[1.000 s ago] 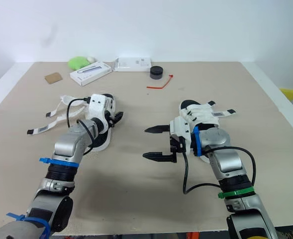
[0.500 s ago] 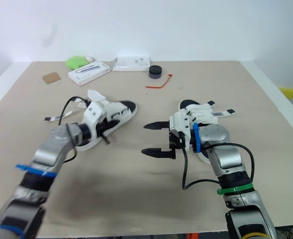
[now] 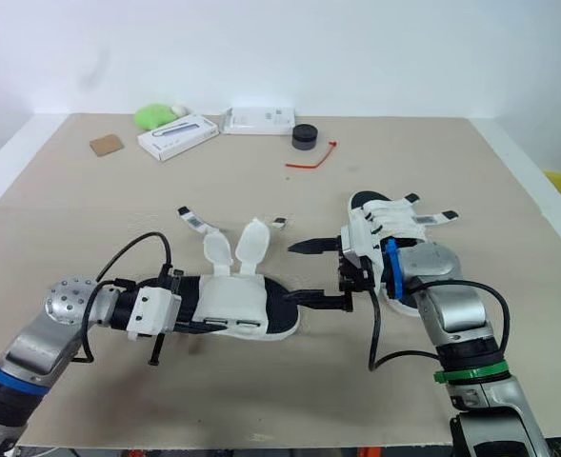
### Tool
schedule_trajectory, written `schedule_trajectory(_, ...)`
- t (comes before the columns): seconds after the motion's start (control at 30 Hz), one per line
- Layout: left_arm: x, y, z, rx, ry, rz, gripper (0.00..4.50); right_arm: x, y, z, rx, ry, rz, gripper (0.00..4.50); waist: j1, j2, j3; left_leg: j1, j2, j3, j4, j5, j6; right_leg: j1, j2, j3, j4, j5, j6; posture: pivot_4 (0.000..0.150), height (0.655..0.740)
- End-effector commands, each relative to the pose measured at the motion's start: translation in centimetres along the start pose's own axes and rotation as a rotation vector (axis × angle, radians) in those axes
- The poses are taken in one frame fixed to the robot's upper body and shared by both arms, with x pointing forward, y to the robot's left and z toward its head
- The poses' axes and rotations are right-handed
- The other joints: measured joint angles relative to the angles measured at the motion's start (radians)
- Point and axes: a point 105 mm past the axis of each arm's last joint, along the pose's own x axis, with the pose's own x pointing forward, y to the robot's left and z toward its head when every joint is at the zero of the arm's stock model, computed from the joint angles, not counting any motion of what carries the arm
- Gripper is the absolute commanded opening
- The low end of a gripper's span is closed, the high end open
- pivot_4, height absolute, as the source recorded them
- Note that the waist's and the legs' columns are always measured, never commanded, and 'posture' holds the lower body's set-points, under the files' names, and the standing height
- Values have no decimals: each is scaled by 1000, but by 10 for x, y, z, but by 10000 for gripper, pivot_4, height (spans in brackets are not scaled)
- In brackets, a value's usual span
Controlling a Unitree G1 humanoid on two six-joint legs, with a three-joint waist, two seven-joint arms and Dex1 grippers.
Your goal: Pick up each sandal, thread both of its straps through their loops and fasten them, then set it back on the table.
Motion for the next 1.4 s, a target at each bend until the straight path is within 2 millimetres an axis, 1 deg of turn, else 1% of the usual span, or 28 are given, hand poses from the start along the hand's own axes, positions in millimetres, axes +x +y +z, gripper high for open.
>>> schedule_trajectory(0.03, 0, 19, 6, 39, -6, 97, 454, -3, 2, 14, -46, -18, -8, 45000, 0, 0, 0, 0, 0, 0, 0, 0, 0, 0, 0, 0, 0, 0, 0, 1500, 7400)
schedule_trajectory(0.1, 2, 20, 7, 41, -7, 112, 454, -4, 2, 14, -43, -16, -14, 45000, -2, 0, 0, 0, 0, 0, 0, 0, 0, 0, 0, 0, 0, 0, 0, 1500, 7400)
schedule_trajectory(0.2, 8, 11, 9, 26, -25, 79, 454, -3, 2, 13, -43, -14, -21, 45000, -4, 0, 0, 0, 1, 0, 0, 0, 0, 0, 1, 1, 0, 0, 0, 1500, 7400)
schedule_trajectory(0.3, 10, 5, 8, 18, -16, 64, 454, -1, 2, 12, -46, -12, -17, 45000, -3, 0, 0, 0, 1, 0, 0, 0, 0, 0, 0, 1, 0, 0, 0, 1500, 7400)
schedule_trajectory(0.4, 10, 5, 10, 14, -22, 68, 454, 0, 1, 12, -49, -13, -16, 45000, -3, 0, 0, 0, 1, 0, 0, 0, 0, 0, 0, 0, 0, 0, 0, 1500, 7400)
schedule_trajectory(0.6, 7, 5, 6, -22, 9, 80, 454, 3, -1, 11, -57, -11, -8, 45000, -3, 0, 0, 0, 1, 0, 0, 0, 0, 0, 1, 0, 0, 0, 0, 1500, 7400)
schedule_trajectory(0.67, 6, 3, 8, -40, 1, 69, 6413, 3, -1, 11, -60, -11, -2, 45000, -3, 0, 0, 0, 1, 0, 0, 0, 0, 0, 1, 1, 0, 0, 0, 1500, 7400)
schedule_trajectory(0.7, 5, 2, 9, -53, -7, 61, 7925, 4, -1, 11, -61, -11, 0, 45000, -3, 0, 0, 0, 1, 0, 0, 0, 0, 0, 1, 1, 0, 0, 0, 1500, 7400)
schedule_trajectory(0.73, 5, 1, 10, -62, -12, 55, 13538, 4, -1, 11, -61, -10, 1, 45000, -3, 0, 0, 0, 1, 0, 0, 0, 0, 0, 1, 1, 0, 0, 0, 1500, 7400)
schedule_trajectory(0.77, 5, 1, 10, -63, -16, 53, 14046, 4, -1, 11, -61, -10, 3, 45000, -3, 0, 0, 0, 1, 0, 0, 0, 0, 0, 1, 1, 0, 0, 0, 1500, 7400)
schedule_trajectory(0.8, 4, 0, 12, -71, -25, 47, 18270, 4, -1, 11, -60, -8, 4, 45000, -3, 0, 0, 0, 1, 0, 0, 0, 0, 0, 1, 0, 0, 0, 0, 1500, 7400)
schedule_trajectory(0.83, 3, 0, 14, -77, -33, 41, 23431, 4, -1, 10, -55, -3, 6, 45000, -3, 0, 0, 0, 1, 0, 0, 0, 0, 0, 1, 0, 0, 0, 0, 1500, 7400)
schedule_trajectory(0.87, 2, 0, 16, -81, -38, 36, 26049, 4, -1, 10, -52, 1, 7, 45000, -3, 0, 0, 0, 1, 0, 0, 0, 0, 0, 1, 1, 0, 0, 0, 1500, 7400)
schedule_trajectory(0.9, 0, 0, 18, -78, -43, 28, 30083, 3, -1, 9, -47, 4, 6, 45000, -3, 0, 0, 0, 1, 0, 0, 0, 0, 0, 1, 1, 0, 0, 0, 1500, 7400)
schedule_trajectory(0.97, -12, -1, 25, -95, -58, 8, 37277, 4, -3, 9, -20, 6, -8, 45000, -3, 0, 0, 0, 1, 0, 0, 0, 0, 0, 1, 1, 0, 0, 0, 1500, 7400)
schedule_trajectory(1.0, -22, -1, 29, -140, -68, 1, 41313, 5, -5, 8, -7, 10, -19, 45000, -4, 0, 0, 0, 1, 0, 0, 0, 0, 0, 1, 1, 0, 0, -1, 1500, 7400)
schedule_trajectory(1.03, -30, 0, 33, -180, -77, 5, 43454, 6, -7, 7, -1, 21, -30, 45000, -4, 0, 0, 0, 2, 0, 0, 0, 0, -1, 2, 1, 1, 0, -1, 1500, 7400)
schedule_trajectory(1.1, -43, 2, 39, -257, -85, 0, 43454, 7, -12, 5, -12, 35, -56, 45000, -5, 0, 0, 0, 3, 0, 0, 0, 0, -1, 3, 0, 1, 0, -2, 1500, 7400)
schedule_trajectory(1.17, -50, 4, 43, -291, -83, 4, 45000, 7, -15, 2, -19, 43, -71, 39563, -4, 0, 0, 1, 3, 0, 0, 0, 0, -1, 4, 0, 1, 0, -2, 1500, 7400)
schedule_trajectory(1.2, -53, 5, 46, -310, -88, 7, 45000, 8, -16, 0, -15, 49, -75, 33419, -4, 0, 0, 1, 3, 0, 0, 0, 0, -1, 4, 0, 1, -1, -2, 1500, 7400)
schedule_trajectory(1.23, -55, 5, 48, -323, -93, 9, 45000, 8, -18, -3, -15, 58, -83, 30138, -4, 0, 0, 1, 3, 0, 0, 0, 0, -1, 4, 0, 1, -1, -2, 1500, 7400)
schedule_trajectory(1.27, -56, 6, 49, -322, -93, 17, 45000, 11, -19, -8, -10, 72, -81, 28835, -4, 0, 0, 1, 3, 0, 0, 0, 0, -1, 4, 0, 1, -1, -2, 1500, 7400)
schedule_trajectory(1.3, -56, 8, 49, -319, -92, 30, 45000, 12, -19, -12, -14, 87, -77, 22787, -4, 0, 0, 1, 3, 0, 0, 0, 0, 0, 4, 0, 1, -1, -2, 1500, 7400)
schedule_trajectory(1.33, -56, 10, 49, -315, -90, 39, 45000, 13, -19, -14, -19, 96, -72, 20840, -4, 0, 0, 1, 3, 0, 0, 0, 0, -1, 4, 0, 1, -1, -2, 1500, 7400)
schedule_trajectory(1.37, -55, 12, 46, -312, -84, 59, 45000, 14, -19, -16, -13, 99, -66, 15777, -4, 0, 0, 1, 3, 0, 0, 0, 0, -1, 4, 1, 1, -1, -2, 1500, 7400)
schedule_trajectory(1.4, -55, 16, 43, -310, -78, 81, 45000, 16, -18, -18, -10, 102, -57, 11775, -4, 0, 0, 1, 3, 0, 0, 0, 0, -1, 4, 0, 1, -1, -2, 1500, 7400)
